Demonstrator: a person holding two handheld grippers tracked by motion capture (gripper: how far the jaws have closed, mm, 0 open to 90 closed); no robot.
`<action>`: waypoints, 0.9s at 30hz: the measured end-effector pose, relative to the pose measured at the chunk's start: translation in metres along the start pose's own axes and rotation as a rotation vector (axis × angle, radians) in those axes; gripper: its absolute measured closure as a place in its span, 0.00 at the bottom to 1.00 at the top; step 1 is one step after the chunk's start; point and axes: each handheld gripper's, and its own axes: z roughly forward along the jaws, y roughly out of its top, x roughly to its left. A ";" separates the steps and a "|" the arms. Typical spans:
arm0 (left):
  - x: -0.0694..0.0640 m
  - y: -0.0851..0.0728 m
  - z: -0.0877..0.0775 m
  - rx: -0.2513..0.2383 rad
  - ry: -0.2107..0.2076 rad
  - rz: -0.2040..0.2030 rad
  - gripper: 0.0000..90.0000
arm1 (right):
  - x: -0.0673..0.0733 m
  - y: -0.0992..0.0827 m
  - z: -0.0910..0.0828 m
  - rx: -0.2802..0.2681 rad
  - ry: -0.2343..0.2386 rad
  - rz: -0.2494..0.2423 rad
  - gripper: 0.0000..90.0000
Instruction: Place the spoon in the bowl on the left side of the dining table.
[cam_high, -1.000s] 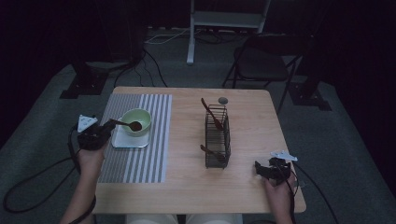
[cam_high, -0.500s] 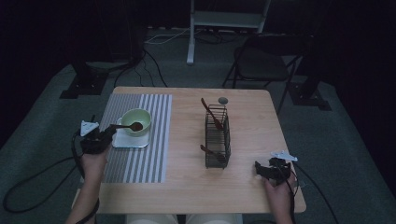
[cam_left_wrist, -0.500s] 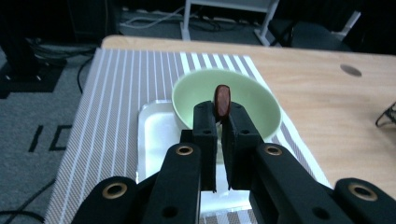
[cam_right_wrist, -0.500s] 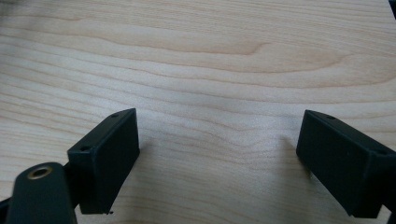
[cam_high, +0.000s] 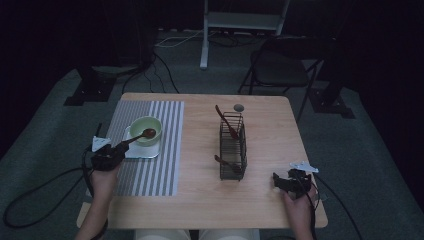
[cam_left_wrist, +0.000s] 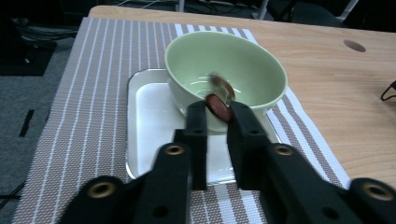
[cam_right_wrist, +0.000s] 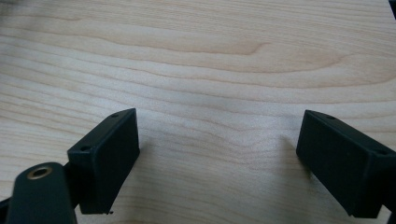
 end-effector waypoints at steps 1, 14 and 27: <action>-0.001 0.000 0.001 0.000 0.002 0.001 0.80 | 0.000 0.000 0.000 0.000 0.000 0.000 0.14; -0.012 -0.001 -0.004 0.032 0.059 0.055 0.39 | 0.000 0.000 0.000 0.000 0.000 0.000 0.14; -0.011 -0.018 -0.010 0.103 0.061 0.054 0.04 | 0.000 0.000 0.000 0.001 0.000 0.000 0.14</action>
